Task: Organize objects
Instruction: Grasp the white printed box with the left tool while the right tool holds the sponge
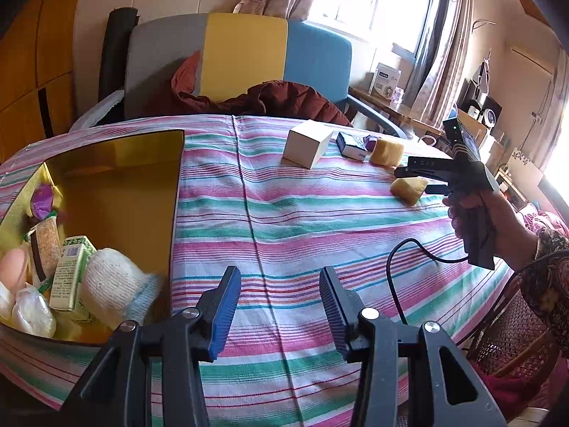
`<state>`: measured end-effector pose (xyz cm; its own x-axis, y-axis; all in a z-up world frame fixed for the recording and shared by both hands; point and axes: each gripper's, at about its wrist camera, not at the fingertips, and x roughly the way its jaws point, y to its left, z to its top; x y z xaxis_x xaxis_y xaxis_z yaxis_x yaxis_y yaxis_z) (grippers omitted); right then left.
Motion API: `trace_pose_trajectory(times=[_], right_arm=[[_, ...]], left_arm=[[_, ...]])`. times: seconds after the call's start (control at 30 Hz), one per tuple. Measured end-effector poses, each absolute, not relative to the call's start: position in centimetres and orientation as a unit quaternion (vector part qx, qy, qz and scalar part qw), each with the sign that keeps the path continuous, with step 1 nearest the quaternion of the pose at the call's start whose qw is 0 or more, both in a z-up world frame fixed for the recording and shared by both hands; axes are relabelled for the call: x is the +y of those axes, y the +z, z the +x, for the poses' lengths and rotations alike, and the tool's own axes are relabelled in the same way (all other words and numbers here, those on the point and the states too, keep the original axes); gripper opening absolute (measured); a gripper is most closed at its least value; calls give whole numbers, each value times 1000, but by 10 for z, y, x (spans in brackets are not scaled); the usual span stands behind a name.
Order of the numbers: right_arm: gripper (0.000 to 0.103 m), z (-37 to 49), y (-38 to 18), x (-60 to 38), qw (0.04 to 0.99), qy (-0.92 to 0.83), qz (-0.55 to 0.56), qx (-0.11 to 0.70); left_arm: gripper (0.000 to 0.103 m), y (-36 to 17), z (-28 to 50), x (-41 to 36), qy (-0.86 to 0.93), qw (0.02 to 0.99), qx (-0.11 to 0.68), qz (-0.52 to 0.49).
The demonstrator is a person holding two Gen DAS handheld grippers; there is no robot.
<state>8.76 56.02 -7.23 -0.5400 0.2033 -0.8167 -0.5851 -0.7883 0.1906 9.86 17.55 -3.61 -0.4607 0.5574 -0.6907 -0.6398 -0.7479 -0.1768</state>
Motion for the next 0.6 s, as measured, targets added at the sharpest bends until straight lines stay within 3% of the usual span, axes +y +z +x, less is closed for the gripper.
trace_pose_trajectory(times=[0.07,0.2,0.43,0.6], right_arm=[[74,84,-76,559,236,843,-435,212],[68,88,-73,560,234,840,-434,226],[66,91,-66,553,191,836,-441,266],[66,85,-64,535,164,839,-453,252]], left_arm=[[46,-36,97,182,850,354,58,-386],[46,-31,90,199,846,362,65,-386],[46,-24,62,246,836,376,78,-393],[64,-27,33,296,828,373,136,-395]])
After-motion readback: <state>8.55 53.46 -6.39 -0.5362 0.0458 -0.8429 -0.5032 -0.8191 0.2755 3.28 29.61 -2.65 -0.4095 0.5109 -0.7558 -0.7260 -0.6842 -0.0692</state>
